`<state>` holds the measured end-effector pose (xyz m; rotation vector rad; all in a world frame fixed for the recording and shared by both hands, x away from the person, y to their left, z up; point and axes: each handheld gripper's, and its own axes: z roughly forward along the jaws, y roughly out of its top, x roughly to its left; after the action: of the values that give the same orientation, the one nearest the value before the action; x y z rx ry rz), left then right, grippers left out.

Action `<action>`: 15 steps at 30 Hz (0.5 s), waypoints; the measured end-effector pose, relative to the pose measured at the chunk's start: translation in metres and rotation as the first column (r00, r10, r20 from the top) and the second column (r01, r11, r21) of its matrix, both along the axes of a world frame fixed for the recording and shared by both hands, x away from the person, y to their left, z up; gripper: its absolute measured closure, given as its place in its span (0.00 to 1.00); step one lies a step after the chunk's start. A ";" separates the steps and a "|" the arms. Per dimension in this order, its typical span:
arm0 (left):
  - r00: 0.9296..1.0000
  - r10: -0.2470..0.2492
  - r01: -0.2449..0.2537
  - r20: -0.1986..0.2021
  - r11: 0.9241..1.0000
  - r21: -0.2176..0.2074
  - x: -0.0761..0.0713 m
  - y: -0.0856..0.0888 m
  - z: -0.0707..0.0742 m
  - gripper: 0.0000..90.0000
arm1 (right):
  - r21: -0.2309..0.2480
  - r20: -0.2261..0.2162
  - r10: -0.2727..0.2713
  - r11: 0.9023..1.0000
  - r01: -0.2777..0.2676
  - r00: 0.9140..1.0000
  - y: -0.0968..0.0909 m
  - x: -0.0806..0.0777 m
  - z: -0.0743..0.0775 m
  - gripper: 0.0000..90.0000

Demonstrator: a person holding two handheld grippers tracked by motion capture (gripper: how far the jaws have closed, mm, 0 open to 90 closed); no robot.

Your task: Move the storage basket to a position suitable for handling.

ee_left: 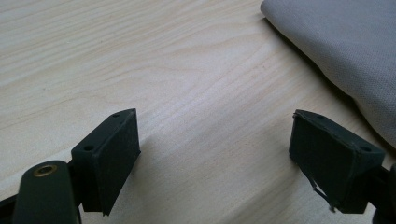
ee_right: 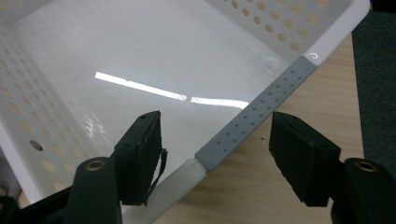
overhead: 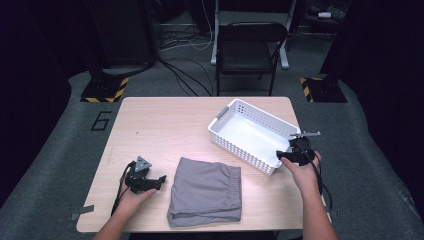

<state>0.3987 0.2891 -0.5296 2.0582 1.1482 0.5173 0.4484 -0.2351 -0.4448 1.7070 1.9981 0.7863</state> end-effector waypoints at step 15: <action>1.000 -0.011 0.011 -0.006 1.000 0.002 -0.001 0.000 0.000 0.18 | 0.014 0.028 -0.008 1.000 0.008 1.000 0.009 0.010 -0.001 0.57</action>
<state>0.3979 0.2889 -0.5292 2.0678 1.1398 0.5076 0.4589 -0.2265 -0.4462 1.7016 1.9707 0.8183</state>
